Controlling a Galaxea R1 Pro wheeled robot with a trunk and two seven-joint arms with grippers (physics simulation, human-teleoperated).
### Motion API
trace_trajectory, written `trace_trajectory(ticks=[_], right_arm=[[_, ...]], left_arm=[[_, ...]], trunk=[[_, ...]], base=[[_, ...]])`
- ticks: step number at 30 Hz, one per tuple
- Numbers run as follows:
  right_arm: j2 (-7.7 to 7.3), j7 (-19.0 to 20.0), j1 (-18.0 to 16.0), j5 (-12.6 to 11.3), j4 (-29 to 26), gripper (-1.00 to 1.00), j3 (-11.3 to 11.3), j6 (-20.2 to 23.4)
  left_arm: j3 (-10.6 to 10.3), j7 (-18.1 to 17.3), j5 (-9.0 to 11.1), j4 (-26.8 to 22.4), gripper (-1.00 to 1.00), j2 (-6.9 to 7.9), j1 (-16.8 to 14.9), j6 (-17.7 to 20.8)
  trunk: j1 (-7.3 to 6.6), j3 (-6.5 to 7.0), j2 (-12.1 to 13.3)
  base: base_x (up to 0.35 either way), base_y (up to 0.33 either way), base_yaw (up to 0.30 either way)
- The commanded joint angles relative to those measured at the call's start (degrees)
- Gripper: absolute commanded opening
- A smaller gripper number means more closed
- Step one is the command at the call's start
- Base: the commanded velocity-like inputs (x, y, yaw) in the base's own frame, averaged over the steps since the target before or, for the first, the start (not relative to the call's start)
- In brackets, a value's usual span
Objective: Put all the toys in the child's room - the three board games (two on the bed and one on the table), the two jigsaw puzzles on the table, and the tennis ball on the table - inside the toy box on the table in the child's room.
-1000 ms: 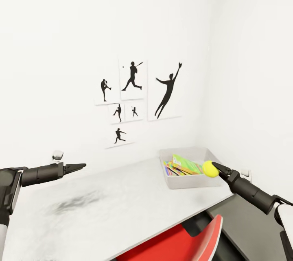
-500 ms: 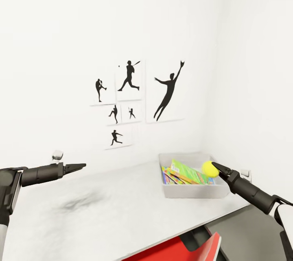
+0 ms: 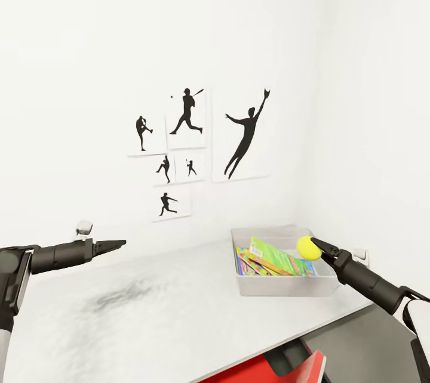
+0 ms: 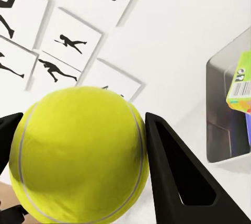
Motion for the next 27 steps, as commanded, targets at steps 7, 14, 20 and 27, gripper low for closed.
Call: trace_trajectory(ticks=[7, 14, 20, 27], right_arm=[[0.01, 0.32, -0.04, 0.28, 0.01, -1.00, -0.09, 0.19], [0.01, 0.32, -0.04, 0.27, -0.69, -1.00, -0.09, 0.24], [0.08, 0.00, -0.04, 0.29, -0.64, -1.00, 0.04, 0.11], [-0.66, -3.64, -2.07, 1.77, -0.40, -1.00, 0.09, 1.63]], left_arm=[[0.08, -0.53, -0.60, -0.03, 1.00, 0.00, -0.03, 0.58], [0.08, -0.53, -0.60, -0.03, 1.00, -0.02, -0.03, 0.58], [0.08, -0.53, -0.60, -0.03, 1.00, -0.02, -0.03, 0.58], [-0.01, -0.53, -0.56, -0.03, 1.00, -0.16, -0.03, 0.58]], trunk=[[0.03, -0.03, -0.03], [0.03, -0.03, -0.03], [0.03, -0.03, -0.03], [0.03, -0.03, -0.03]], base=[[0.064, 0.000, 0.000], [0.002, 0.000, 0.000], [0.000, 0.000, 0.000], [0.053, -0.036, 0.000]])
